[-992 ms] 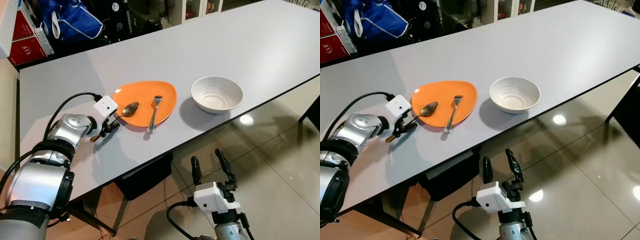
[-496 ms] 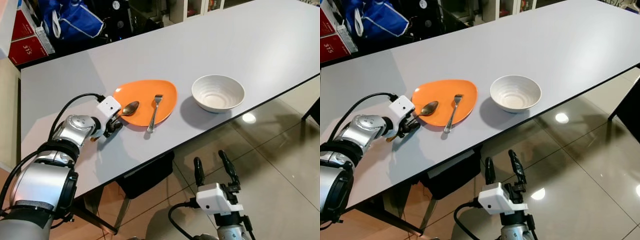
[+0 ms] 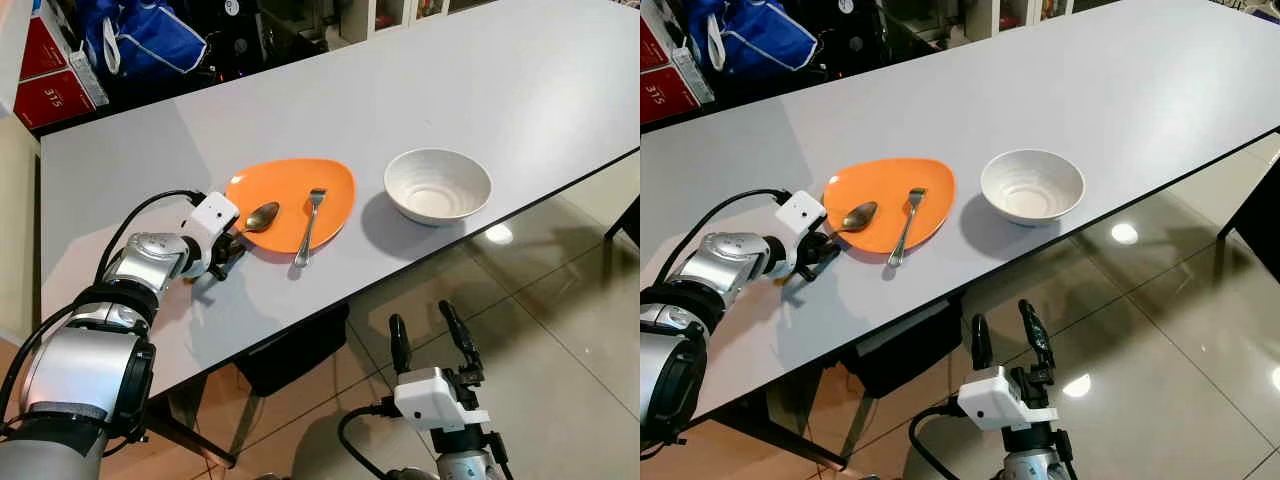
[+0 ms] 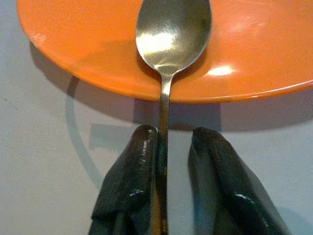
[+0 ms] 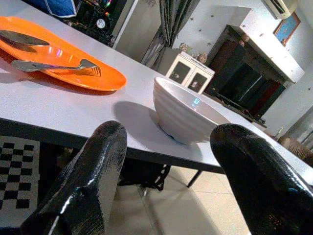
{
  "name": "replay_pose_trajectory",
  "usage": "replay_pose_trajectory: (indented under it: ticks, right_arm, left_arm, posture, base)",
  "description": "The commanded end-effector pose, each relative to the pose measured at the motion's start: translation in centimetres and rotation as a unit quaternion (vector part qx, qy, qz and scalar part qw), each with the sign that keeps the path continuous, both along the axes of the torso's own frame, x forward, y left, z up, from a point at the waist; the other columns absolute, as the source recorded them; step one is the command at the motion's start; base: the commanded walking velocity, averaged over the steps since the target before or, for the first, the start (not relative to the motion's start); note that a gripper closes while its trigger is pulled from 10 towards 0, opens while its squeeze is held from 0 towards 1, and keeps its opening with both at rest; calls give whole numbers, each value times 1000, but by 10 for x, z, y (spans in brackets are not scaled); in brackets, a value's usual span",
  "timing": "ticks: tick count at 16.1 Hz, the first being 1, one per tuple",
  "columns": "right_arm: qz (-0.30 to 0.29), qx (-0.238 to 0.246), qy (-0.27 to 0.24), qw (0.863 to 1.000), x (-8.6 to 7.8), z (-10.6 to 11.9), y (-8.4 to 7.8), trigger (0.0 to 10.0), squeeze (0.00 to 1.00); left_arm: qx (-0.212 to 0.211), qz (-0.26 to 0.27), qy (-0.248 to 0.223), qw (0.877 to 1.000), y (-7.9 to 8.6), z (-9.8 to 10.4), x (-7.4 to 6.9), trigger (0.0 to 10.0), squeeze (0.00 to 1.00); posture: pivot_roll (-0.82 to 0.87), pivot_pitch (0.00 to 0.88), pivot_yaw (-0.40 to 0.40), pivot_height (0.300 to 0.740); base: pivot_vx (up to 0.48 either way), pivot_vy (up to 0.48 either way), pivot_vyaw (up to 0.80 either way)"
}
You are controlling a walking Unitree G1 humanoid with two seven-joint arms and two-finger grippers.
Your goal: Setting the table
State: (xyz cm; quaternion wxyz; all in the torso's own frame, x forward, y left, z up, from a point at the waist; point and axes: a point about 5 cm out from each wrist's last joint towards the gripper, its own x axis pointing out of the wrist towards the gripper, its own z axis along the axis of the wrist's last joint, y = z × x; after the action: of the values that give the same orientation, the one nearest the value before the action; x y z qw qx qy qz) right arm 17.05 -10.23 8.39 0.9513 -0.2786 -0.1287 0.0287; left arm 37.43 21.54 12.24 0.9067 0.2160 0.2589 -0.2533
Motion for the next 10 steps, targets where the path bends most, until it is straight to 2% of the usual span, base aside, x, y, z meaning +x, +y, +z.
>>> replay_pose_trajectory:
  ticks: [1, 5, 10]
  right_arm:
    - [2, -2, 5, 1000, -3, 1, 0, 10000, 0]
    - [4, -5, 6, 1000, -5, 0, 0, 10000, 0]
    - [4, -3, 7, 1000, -6, 0, 1, 10000, 0]
  left_arm:
    - [1, 11, 30, 999, 5, -14, -8, 0, 0]
    - [-13, 18, 19, 1000, 5, -12, -7, 0, 0]
    - [-44, 25, -34, 998, 2, 5, 2, 0, 0]
  posture:
    - [-205, 97, 98, 740]
    - [-208, 96, 95, 740]
    - [-199, 94, 98, 740]
  base:
    - [0, 0, 0]
    - [0, 0, 0]
    - [0, 0, 0]
